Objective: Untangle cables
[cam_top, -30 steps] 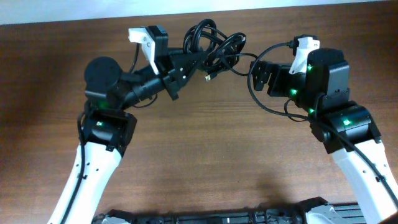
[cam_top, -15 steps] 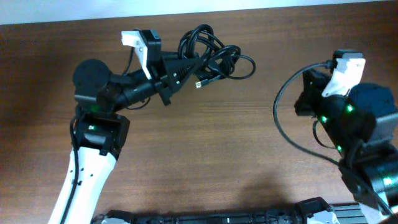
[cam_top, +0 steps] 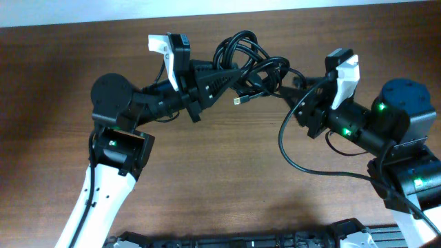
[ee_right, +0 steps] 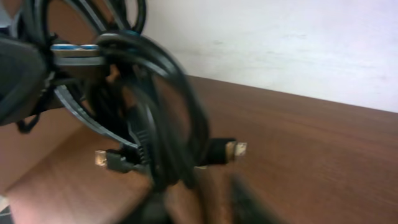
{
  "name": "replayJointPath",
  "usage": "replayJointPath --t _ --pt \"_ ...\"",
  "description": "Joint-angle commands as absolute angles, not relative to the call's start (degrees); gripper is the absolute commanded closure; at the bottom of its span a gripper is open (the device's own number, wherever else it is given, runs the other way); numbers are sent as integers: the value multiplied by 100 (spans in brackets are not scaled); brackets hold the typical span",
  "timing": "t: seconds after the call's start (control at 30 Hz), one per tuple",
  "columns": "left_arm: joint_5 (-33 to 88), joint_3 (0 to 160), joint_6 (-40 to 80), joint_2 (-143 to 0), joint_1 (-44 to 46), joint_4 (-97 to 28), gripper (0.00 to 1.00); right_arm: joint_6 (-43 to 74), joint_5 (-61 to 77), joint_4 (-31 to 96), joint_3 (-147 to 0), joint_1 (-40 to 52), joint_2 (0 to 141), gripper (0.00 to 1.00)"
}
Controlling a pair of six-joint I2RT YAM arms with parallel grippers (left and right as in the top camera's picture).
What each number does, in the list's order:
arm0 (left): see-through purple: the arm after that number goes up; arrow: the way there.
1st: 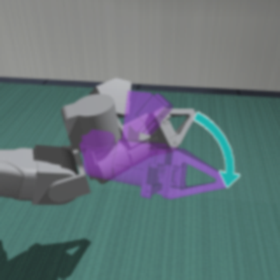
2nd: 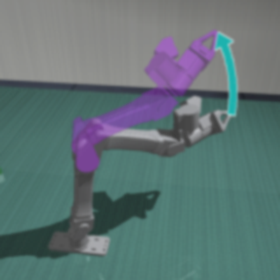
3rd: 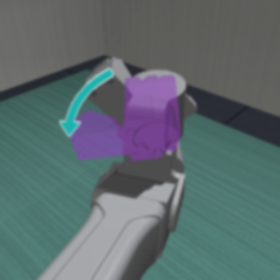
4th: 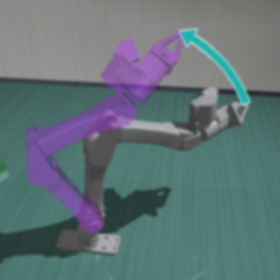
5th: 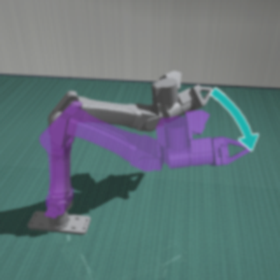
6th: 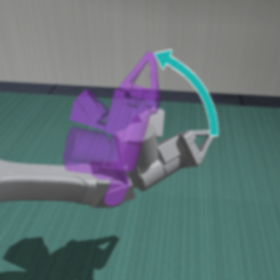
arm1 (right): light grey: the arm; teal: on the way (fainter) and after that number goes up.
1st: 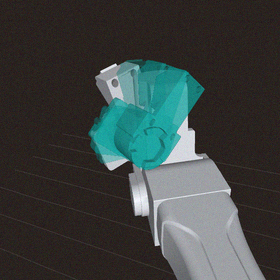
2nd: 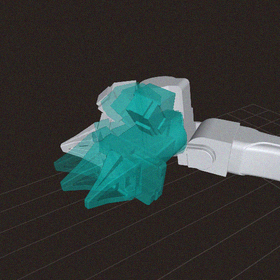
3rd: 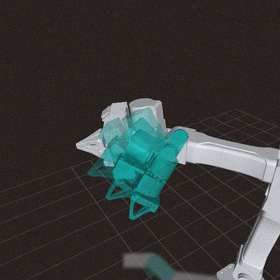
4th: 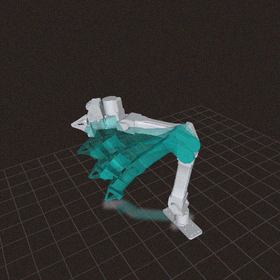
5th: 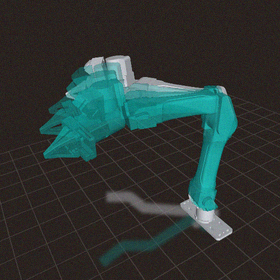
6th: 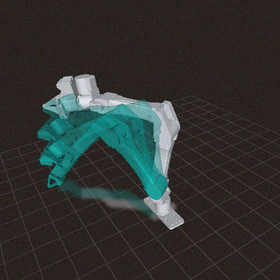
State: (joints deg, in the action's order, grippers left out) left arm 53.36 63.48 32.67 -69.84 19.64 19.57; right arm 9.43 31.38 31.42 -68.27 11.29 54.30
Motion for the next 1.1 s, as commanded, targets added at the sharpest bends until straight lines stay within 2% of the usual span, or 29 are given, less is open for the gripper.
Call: replayJointPath --t 0.0,0.13,0.33,0.53,0.73,0.77,0.87,0.9,0.97,1.07 --pt "5266 6434 3253 -6853 1962 2036 100 921 3472 3120 -6831 1122 5437 96" --pt "5192 6434 2351 -6855 1962 1824 100 921 4099 2864 -6831 1122 5437 96" --pt "4971 6427 2062 -7096 1962 1660 100 932 5411 2158 -6831 1122 5437 96" --pt "4947 6427 633 -7227 1962 1750 100 945 5839 2244 -6831 1122 5437 96" --pt "4950 6427 572 -7225 1962 2285 100 919 5457 3079 -6831 1122 5555 94" --pt "4950 6427 576 -7225 1962 2386 100 919 5225 3310 -6831 1122 5603 57" --pt "4971 6427 683 -7225 1962 2388 100 919 4799 3540 -6831 1120 5666 16" --pt "4967 6427 681 -7225 1962 2390 100 921 4668 3544 -6831 1122 5666 9" --pt "4963 6427 679 -7225 1959 2397 100 921 4289 3588 -6831 1118 5662 0" --pt "4818 6427 679 -7225 1837 2311 100 921 3894 3712 -6831 1118 5658 1"
